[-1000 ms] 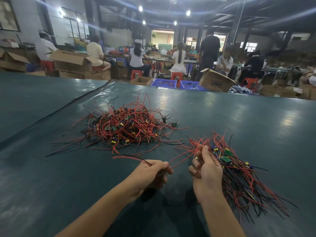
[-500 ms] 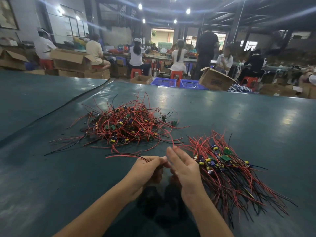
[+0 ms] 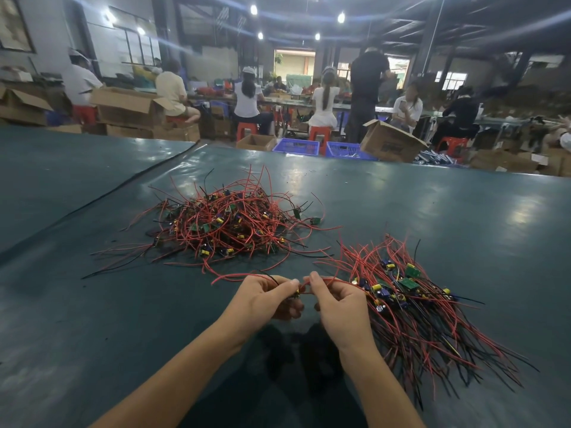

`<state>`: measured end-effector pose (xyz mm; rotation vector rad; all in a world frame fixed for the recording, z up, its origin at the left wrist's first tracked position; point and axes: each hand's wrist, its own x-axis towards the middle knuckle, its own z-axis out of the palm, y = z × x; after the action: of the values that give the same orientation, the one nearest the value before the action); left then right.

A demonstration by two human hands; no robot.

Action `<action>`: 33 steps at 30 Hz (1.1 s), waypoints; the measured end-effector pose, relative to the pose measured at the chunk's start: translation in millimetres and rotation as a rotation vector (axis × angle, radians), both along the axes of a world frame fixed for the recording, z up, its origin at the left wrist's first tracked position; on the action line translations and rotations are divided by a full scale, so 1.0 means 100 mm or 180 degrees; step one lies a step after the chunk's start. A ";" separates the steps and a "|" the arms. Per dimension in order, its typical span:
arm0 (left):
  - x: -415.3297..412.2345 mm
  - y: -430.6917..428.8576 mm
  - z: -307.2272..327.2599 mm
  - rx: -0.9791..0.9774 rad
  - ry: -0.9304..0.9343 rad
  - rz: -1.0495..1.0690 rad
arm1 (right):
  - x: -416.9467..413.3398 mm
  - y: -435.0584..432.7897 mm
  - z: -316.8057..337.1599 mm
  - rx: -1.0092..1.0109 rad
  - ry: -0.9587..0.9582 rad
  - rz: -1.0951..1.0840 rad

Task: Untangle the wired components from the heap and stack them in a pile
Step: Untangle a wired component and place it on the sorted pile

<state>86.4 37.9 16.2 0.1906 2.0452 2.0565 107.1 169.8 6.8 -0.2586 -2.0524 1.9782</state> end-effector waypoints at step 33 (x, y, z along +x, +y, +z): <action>-0.02 -0.07 0.05 0.0291 -0.0354 0.0176 | -0.03 0.02 0.02 -0.0961 -0.0081 0.0186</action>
<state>84.8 31.4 20.7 0.0346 1.9136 2.1442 104.2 171.8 8.9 -0.2887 -1.7878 2.3300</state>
